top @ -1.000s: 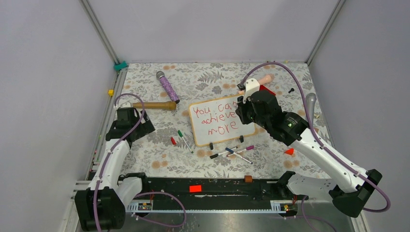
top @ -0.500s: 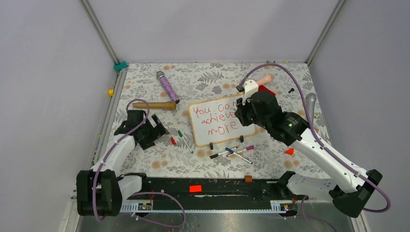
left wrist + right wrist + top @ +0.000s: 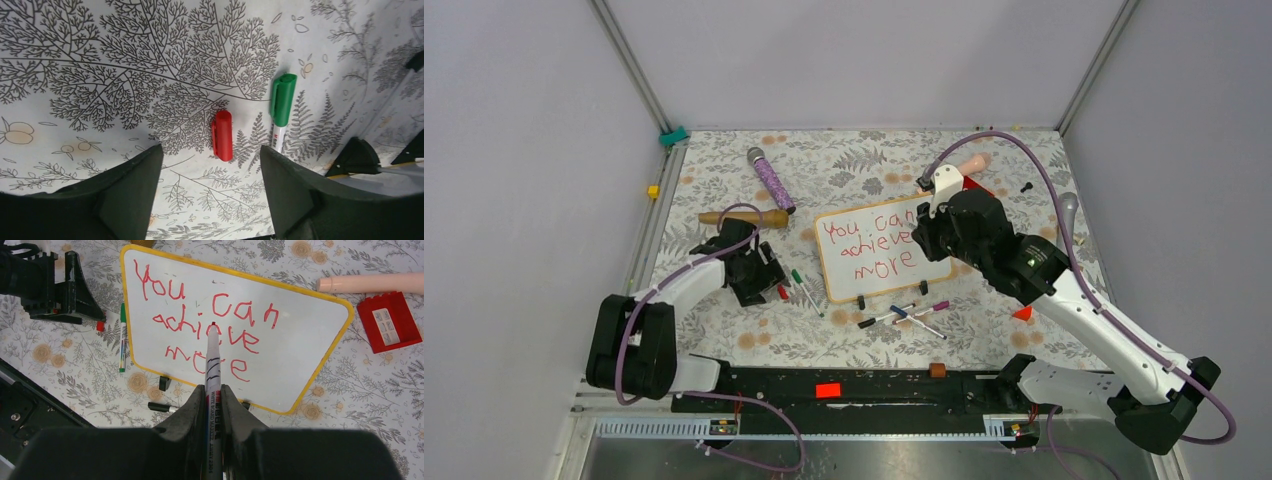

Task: Write a sentence on the whiteboard
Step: Pick up the pen cap from the center of the board.

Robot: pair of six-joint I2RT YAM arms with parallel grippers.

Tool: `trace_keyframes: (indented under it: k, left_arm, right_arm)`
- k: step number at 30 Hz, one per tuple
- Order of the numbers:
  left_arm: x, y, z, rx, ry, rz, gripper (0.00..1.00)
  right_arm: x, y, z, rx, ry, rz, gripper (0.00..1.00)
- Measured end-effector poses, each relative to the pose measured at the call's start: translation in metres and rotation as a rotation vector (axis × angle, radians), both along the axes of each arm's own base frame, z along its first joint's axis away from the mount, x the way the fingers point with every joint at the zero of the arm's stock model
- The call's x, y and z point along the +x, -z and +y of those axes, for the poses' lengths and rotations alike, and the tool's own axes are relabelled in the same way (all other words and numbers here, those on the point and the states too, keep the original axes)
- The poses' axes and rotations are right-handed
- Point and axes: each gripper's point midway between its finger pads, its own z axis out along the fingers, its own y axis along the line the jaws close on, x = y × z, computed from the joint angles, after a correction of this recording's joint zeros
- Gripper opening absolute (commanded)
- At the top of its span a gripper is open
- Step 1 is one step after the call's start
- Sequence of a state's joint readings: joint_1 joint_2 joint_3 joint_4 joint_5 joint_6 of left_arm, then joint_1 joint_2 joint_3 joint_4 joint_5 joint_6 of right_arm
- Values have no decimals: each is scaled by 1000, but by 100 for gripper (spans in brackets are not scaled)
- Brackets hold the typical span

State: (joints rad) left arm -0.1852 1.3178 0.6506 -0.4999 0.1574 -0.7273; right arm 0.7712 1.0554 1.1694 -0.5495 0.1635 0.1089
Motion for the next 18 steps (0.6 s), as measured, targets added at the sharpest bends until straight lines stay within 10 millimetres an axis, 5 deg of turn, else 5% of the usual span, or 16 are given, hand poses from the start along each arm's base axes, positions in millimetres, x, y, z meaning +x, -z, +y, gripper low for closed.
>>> trace_keyframes:
  k: [4, 8, 10, 18]
  left_arm:
    - [5, 3, -2, 3, 0, 26, 72]
    - [9, 6, -4, 15, -9, 45, 16]
    - [6, 11, -3, 34, -21, 78, 2]
    - [2, 13, -8, 108, 12, 134, 0]
  right_arm:
    - [0, 0, 0, 0, 0, 0, 0]
    - [-2, -3, -2, 7, 0, -7, 0]
    - [-3, -5, -3, 13, 0, -13, 0]
    - [-8, 2, -7, 10, -1, -9, 0]
